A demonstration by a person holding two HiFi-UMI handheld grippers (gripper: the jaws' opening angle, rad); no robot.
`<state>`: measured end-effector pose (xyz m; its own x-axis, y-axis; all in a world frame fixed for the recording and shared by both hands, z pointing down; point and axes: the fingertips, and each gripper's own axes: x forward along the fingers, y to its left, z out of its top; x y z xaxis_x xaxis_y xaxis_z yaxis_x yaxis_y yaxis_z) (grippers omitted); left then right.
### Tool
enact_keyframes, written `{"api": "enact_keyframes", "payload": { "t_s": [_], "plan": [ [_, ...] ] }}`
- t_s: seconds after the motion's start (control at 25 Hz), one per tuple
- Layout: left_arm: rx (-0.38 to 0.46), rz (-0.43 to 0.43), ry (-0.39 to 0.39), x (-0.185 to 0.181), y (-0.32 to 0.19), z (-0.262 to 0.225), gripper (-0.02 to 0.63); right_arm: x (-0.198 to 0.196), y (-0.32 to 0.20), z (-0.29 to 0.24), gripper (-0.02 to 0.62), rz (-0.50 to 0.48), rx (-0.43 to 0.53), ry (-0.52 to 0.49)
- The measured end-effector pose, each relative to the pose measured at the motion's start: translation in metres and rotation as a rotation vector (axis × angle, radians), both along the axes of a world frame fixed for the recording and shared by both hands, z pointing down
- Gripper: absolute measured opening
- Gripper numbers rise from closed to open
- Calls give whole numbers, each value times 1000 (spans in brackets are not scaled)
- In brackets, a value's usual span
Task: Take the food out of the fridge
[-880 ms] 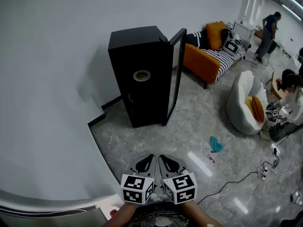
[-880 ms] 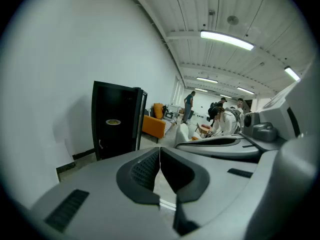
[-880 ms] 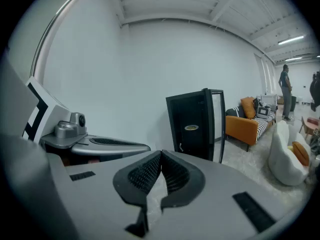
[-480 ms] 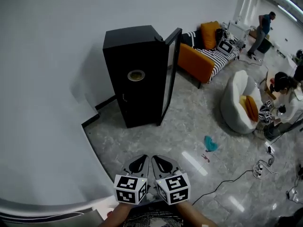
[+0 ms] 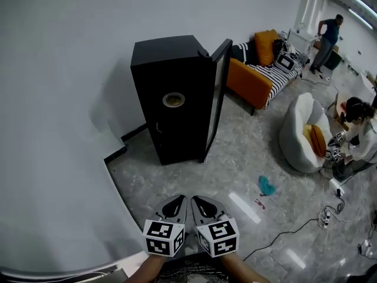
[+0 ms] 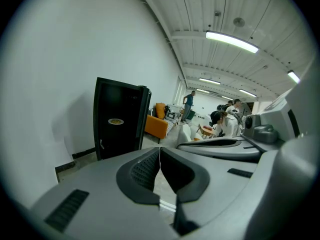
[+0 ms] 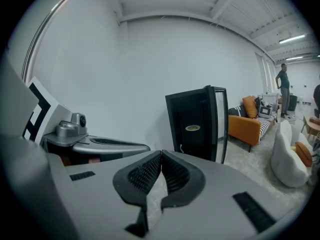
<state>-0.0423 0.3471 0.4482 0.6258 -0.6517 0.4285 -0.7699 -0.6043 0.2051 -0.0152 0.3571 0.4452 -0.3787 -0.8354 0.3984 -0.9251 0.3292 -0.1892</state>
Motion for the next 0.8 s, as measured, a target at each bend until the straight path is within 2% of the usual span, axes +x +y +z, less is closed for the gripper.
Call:
{"api": "enact_keyframes", "payload": {
  "t_s": [0.4,0.8],
  "plan": [
    [-32,-20,-14,24,-92,11,17,22,-93,12,22,-23,-26,-26],
    [-79,-68,-11,67,-207,11,17,69,-212,13,22,-68,-53,-54]
  ]
}}
